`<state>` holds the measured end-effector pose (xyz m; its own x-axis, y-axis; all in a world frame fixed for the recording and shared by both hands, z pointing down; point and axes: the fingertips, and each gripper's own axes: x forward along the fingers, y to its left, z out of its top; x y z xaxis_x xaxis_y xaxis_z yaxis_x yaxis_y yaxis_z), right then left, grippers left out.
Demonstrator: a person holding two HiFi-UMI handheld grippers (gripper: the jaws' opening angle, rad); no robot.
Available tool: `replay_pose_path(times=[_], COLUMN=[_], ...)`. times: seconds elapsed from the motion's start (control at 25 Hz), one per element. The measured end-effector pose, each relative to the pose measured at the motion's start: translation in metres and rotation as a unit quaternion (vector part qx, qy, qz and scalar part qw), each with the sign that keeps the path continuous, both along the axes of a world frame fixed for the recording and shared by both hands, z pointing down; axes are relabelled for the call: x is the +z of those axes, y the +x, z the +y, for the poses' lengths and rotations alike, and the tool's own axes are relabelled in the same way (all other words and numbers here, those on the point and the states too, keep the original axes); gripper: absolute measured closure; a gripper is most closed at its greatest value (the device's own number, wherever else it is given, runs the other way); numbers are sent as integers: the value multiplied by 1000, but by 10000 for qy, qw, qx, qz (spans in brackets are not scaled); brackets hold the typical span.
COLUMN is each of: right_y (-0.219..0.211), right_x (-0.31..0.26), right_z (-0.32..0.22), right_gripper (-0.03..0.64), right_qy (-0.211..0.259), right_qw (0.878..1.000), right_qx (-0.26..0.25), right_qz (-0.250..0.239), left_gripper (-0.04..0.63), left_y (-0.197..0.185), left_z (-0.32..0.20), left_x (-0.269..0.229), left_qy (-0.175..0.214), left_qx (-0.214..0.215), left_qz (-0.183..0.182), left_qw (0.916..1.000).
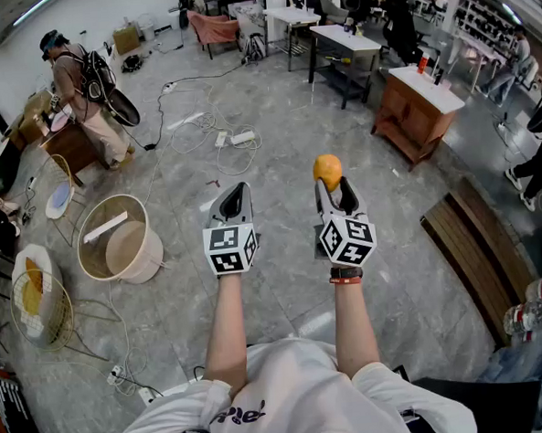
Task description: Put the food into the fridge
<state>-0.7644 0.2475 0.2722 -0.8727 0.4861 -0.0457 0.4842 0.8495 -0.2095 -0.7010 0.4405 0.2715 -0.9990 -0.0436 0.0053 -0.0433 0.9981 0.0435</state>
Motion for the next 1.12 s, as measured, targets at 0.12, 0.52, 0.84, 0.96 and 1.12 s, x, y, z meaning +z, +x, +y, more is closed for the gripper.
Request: replay_pose_path(times=[0.12,0.52,0.84,0.96,1.12], right_y=[8,41,74,87,97], right_x=[0,3,1,-1,4], right_z=[-18,-112,-153,-165,-169], right_gripper=[365,365,365,365,365], right_qy=[95,48,-2,-84,-204], right_qw=[9999,9980,9906,9867,9823], right_qx=[47,617,1367,1620,1861], right_qz=[-5,-90,-77,-29,43], left_gripper=[577,577,578,577,577], left_y=[0,10,15,21,26], left_z=[-20,-110,-163,-177,-182], left_x=[0,2,1,2,7], left_qy=[74,205,109,111,69], left_qx=[163,873,1781,2094,2391], left_qz=[19,-57,-2,6,43], left_qw=[9998,9960,9840,9778,9710])
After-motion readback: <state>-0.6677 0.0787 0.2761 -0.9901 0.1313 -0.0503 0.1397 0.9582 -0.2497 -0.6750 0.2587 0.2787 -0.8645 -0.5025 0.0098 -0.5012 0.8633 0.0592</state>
